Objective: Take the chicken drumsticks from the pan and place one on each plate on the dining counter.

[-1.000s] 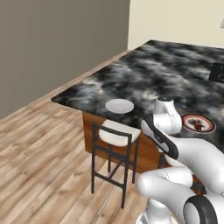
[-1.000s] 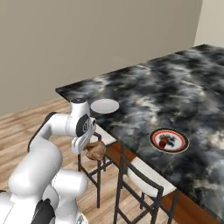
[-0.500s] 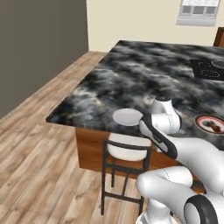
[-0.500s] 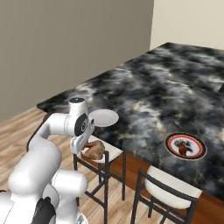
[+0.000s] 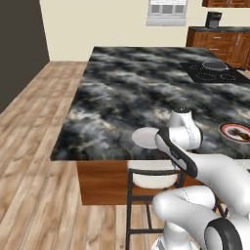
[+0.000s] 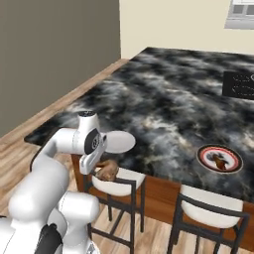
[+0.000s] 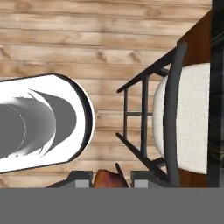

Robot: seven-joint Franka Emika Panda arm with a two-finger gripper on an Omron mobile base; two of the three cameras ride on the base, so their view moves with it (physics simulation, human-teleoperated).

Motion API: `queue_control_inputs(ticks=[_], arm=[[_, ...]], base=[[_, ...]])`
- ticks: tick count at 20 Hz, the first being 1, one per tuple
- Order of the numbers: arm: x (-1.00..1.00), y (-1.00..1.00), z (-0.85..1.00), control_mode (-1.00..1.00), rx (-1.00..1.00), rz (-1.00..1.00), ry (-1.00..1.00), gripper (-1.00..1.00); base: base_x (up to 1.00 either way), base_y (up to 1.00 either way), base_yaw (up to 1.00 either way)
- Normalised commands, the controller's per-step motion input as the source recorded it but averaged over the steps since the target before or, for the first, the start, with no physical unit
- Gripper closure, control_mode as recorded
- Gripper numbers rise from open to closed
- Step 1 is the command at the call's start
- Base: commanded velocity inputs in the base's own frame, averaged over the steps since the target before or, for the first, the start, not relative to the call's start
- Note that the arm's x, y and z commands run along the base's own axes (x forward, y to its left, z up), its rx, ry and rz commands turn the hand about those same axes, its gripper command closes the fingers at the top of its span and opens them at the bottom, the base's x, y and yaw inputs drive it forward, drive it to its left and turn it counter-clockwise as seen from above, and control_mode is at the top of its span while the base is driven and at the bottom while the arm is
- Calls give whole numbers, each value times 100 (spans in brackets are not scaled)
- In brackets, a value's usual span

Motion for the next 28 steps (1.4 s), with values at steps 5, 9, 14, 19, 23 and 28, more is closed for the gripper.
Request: queue_control_inputs(ticks=[5,9,14,19,23,28], arm=[[0,0,0,100,0,0,0,100],[0,0,0,100,0,0,0,100],[0,0,0,100,0,0,0,100],[0,0,0,100,0,0,0,100],[12,6,-2,-100,-2,0,0,100],[76,8,-8,-100,0,0,0,100]], base=[[62,34,-19],[62,28,-9],[52,24,-7],[29,25,-6],[27,20,0],[0,0,0]])
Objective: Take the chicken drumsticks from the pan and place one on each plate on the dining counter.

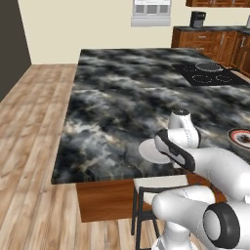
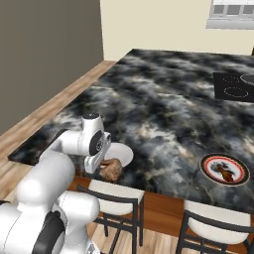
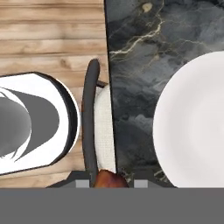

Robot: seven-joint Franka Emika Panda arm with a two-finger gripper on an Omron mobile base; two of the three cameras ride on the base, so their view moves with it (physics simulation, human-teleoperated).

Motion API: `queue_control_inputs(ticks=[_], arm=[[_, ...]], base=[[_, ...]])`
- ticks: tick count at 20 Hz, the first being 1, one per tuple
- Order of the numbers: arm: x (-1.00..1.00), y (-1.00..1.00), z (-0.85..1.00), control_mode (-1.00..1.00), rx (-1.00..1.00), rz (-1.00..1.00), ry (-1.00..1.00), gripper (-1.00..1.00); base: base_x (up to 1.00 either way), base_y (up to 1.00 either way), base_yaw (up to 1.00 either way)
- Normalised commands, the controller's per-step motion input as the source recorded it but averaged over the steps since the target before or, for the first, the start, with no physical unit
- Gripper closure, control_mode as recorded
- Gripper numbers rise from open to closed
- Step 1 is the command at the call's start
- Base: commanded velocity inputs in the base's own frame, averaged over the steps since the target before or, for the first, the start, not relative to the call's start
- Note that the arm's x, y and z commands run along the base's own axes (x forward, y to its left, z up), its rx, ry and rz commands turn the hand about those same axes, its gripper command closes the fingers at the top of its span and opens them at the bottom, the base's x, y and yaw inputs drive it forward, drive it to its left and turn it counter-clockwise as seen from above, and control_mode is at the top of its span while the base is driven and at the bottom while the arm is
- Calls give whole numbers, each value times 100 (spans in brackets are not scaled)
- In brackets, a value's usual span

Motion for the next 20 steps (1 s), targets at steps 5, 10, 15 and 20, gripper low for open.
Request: queue_control_inputs(ticks=[5,10,15,20], arm=[[84,14,-11,-100,0,1,0,100],[84,3,-9,-100,0,0,0,100],[75,0,-10,-100,0,0,0,100],[40,11,-25,-100,0,0,-4,100]], base=[[0,0,0],[0,0,0],[0,0,0],[0,0,0]])
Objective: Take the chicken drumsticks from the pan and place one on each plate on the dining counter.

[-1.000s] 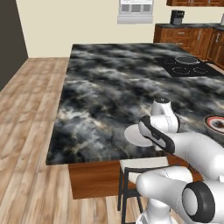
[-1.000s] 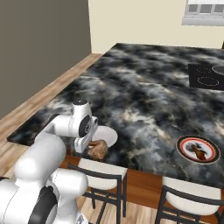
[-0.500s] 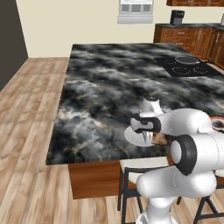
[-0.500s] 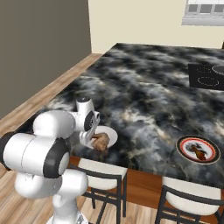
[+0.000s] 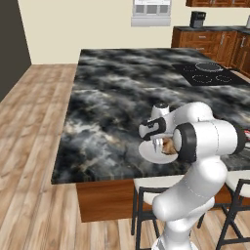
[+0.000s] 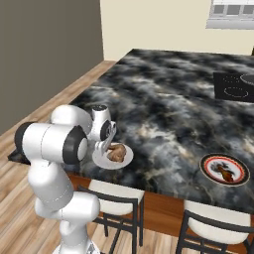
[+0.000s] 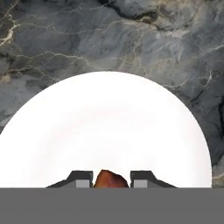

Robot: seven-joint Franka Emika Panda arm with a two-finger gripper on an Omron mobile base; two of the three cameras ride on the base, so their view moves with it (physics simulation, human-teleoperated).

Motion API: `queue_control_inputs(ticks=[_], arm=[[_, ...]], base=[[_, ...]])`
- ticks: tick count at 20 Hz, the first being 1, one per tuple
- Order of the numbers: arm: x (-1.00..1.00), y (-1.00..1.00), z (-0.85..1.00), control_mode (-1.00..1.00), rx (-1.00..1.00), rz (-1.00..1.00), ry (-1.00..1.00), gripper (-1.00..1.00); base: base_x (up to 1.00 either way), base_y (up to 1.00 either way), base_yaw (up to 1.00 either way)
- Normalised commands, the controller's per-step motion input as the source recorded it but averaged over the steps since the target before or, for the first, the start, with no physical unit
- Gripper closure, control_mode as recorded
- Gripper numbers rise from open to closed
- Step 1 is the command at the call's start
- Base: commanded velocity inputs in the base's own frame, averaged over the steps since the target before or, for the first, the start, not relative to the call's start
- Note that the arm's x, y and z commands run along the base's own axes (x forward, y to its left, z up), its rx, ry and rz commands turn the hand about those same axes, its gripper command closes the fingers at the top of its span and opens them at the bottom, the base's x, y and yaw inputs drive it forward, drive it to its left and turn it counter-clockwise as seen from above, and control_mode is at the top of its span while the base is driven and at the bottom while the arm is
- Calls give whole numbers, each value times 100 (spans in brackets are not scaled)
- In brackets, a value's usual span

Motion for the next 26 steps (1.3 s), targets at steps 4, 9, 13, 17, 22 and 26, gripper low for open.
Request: queue_control_inputs(ticks=[4,9,13,17,22,26], arm=[[25,21,-26,-100,0,0,-12,100],[15,26,-37,-100,0,0,-11,100],[13,3,-33,-100,0,0,-9,100],[28,0,-25,-100,0,0,-6,100],[23,-2,-11,-100,0,0,-5,100],[15,0,-10,-100,0,0,-8,100]], base=[[0,0,0],[0,0,0],[0,0,0],[0,0,0],[0,0,0],[0,0,0]])
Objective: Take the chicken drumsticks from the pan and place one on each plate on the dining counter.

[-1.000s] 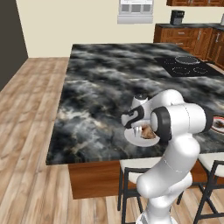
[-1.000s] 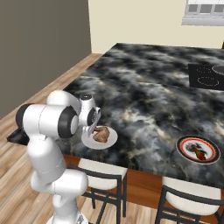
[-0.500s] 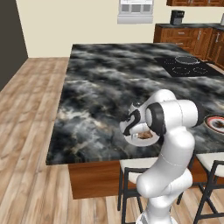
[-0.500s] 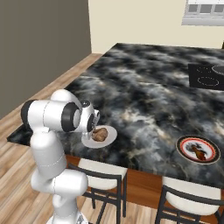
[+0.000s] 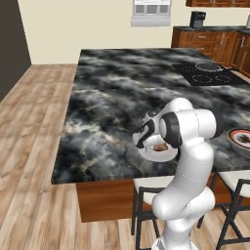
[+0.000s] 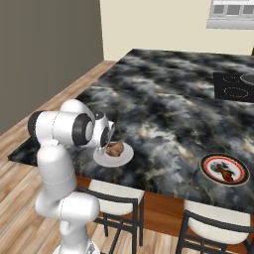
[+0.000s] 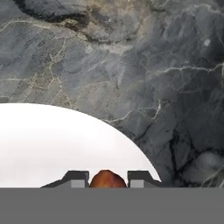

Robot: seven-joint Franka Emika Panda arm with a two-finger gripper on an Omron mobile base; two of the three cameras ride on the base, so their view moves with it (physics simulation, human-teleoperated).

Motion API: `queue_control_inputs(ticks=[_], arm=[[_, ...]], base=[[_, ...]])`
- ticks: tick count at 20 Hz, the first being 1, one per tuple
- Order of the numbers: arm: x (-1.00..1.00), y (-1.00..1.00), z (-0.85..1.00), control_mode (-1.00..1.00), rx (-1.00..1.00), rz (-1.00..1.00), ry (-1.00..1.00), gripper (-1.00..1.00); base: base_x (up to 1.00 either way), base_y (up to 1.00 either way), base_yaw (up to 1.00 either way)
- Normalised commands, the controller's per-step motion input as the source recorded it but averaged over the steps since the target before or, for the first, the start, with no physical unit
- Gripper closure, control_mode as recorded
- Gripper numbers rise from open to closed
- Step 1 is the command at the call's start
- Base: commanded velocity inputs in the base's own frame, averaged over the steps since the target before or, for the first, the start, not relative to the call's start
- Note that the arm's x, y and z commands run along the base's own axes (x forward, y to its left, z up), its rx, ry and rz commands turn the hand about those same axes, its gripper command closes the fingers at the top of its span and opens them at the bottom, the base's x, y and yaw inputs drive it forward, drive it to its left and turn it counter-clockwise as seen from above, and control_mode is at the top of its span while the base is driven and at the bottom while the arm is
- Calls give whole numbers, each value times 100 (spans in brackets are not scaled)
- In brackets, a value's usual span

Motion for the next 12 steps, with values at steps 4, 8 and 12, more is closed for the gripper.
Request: queue_control_inputs(ticks=[4,8,12], arm=[[11,0,-3,-100,0,0,-3,-100],[-1,0,0,-100,0,0,0,-100],[-6,0,1,-100,0,0,0,-100]], base=[[0,0,0],[0,0,0],[0,0,0]])
